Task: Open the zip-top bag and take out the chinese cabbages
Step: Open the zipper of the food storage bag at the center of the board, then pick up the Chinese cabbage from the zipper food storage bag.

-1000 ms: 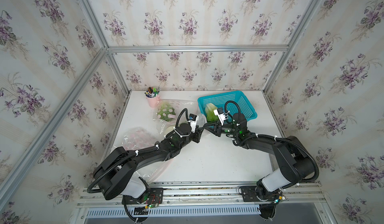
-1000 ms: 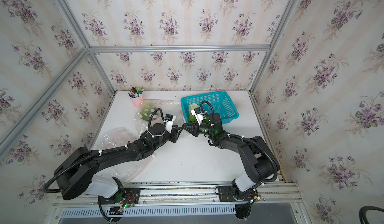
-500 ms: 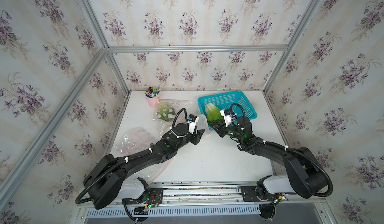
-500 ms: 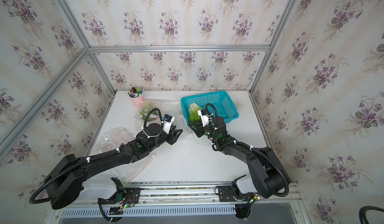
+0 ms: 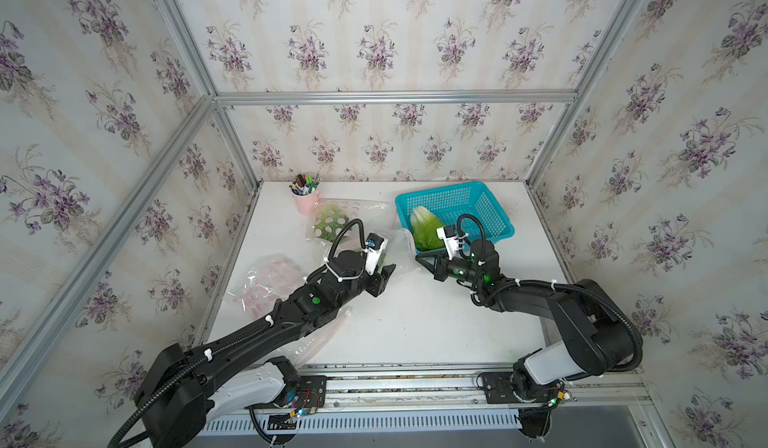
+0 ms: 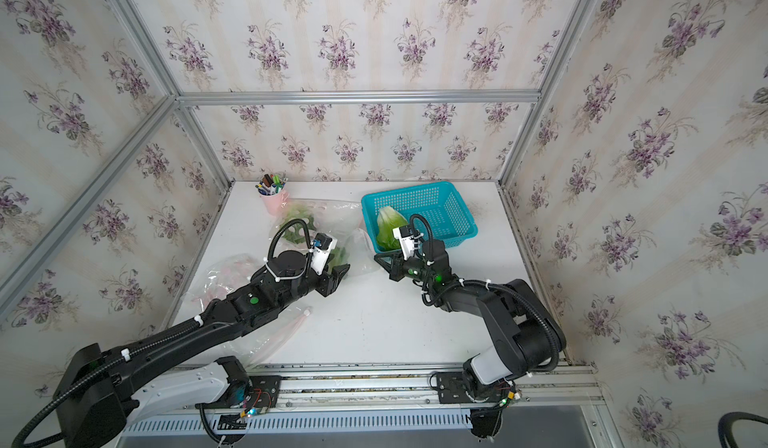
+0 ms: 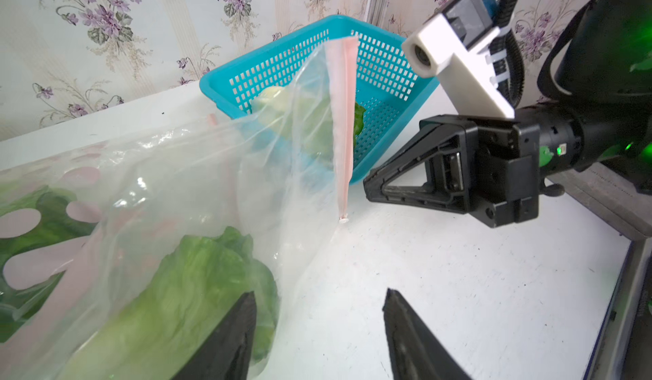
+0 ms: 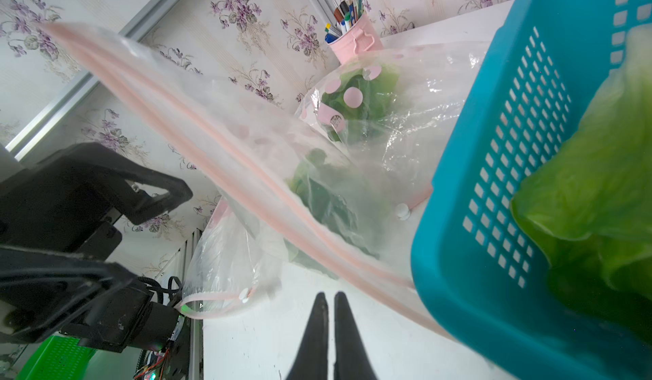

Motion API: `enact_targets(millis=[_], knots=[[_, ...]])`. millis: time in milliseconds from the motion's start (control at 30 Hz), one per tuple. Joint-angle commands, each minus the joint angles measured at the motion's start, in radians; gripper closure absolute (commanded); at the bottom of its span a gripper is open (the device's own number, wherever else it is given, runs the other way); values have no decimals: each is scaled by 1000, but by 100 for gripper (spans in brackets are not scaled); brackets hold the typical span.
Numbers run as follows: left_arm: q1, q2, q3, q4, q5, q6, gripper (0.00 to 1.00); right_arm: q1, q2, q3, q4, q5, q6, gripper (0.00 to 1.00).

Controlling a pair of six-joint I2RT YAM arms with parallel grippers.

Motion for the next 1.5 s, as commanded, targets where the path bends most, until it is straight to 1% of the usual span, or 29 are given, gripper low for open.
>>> enact_targets(millis=[0,100,267,367,400,433,633,733,867,967,1067,1200,1233,1267,1400,1467], knots=[[1,-15,-9,-37,-20,19,40,1,24,30,72,-3,28,100],[1,-29,-15,-47,-26,21,38,1,44,60,49,9,12,100],[0,-58,-25,-56,-52,33,32,1,90,103,26,3,-2,100],[2,-73,-27,-65,-67,42,24,1,113,117,33,-2,3,100],[1,-77,-25,-69,-71,45,21,1,119,120,32,-3,5,100],[2,-81,-25,-73,-76,48,2,0,124,125,28,-4,5,100],[12,-83,-2,-135,-104,57,1,7,137,167,-43,-8,-17,100],[32,-82,8,-169,-141,27,1,22,143,193,-94,-5,-48,97],[119,-75,27,-237,-143,-65,1,44,144,212,-153,11,-84,91],[195,-84,25,-268,-116,-119,1,61,126,214,-204,58,-112,89],[256,-97,15,-275,-74,-137,1,81,101,221,-273,113,-139,87],[287,-96,9,-279,-55,-127,1,84,99,238,-292,137,-123,85],[295,-90,8,-279,-53,-130,1,121,104,240,-290,143,-120,83],[305,-82,10,-279,-50,-137,1,129,114,244,-279,143,-115,80],[381,-27,17,-293,-13,-190,1,136,170,255,-209,116,-97,55],[438,12,25,-309,20,-226,1,138,192,262,-178,87,-90,46]])
